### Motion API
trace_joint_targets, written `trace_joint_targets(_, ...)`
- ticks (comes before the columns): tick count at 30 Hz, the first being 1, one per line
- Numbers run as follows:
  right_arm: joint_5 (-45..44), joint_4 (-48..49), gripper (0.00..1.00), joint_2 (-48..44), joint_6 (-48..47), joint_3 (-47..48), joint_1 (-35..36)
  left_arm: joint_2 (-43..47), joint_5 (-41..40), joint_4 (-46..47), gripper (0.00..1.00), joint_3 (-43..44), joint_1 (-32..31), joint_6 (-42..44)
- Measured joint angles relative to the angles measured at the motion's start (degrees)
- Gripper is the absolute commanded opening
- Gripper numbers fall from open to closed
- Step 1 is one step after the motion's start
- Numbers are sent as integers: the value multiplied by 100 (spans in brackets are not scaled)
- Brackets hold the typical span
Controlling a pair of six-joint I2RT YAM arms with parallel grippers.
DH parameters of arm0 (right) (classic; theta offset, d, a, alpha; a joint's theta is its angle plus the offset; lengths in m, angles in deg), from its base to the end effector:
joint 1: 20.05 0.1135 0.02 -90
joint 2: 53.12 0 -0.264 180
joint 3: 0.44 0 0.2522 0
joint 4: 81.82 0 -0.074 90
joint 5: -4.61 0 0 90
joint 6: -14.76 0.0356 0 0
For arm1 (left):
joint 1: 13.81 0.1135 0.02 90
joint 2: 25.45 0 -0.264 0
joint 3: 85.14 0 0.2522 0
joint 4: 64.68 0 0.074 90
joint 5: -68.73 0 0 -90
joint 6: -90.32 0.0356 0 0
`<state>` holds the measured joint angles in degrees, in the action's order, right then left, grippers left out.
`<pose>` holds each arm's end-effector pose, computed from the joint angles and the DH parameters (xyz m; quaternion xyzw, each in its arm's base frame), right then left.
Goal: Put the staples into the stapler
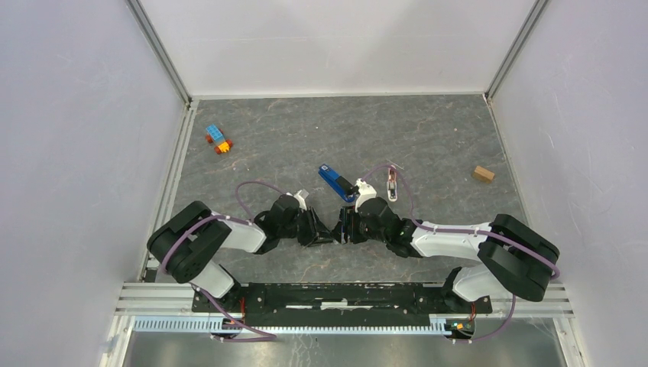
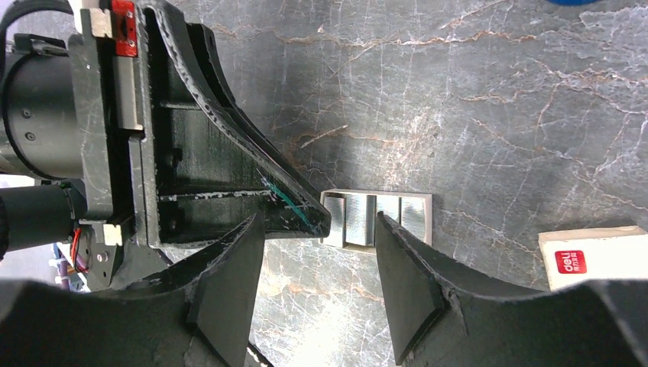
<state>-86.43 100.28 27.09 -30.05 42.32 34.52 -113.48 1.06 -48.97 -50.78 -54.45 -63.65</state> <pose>0.1540 0.2153 0.1569 -0.0685 0.8857 0.3458 0.3020 0.1768 -0.1696 0.1084 -0.0951 0.8806 -0.4470 0.1255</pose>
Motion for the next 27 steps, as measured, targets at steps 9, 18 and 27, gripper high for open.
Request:
trace_joint_targets(9, 2, 42, 62, 68, 0, -2, -11, -122, -74, 118, 28, 0, -74, -24)
trace_joint_targets(18, 68, 133, 62, 262, 0, -22, -26, -205, -83, 210, 25, 2, -74, -24)
trace_joint_targets(27, 186, 291, 62, 328, 22, -22, -26, -243, -83, 232, 24, 26, -74, -24)
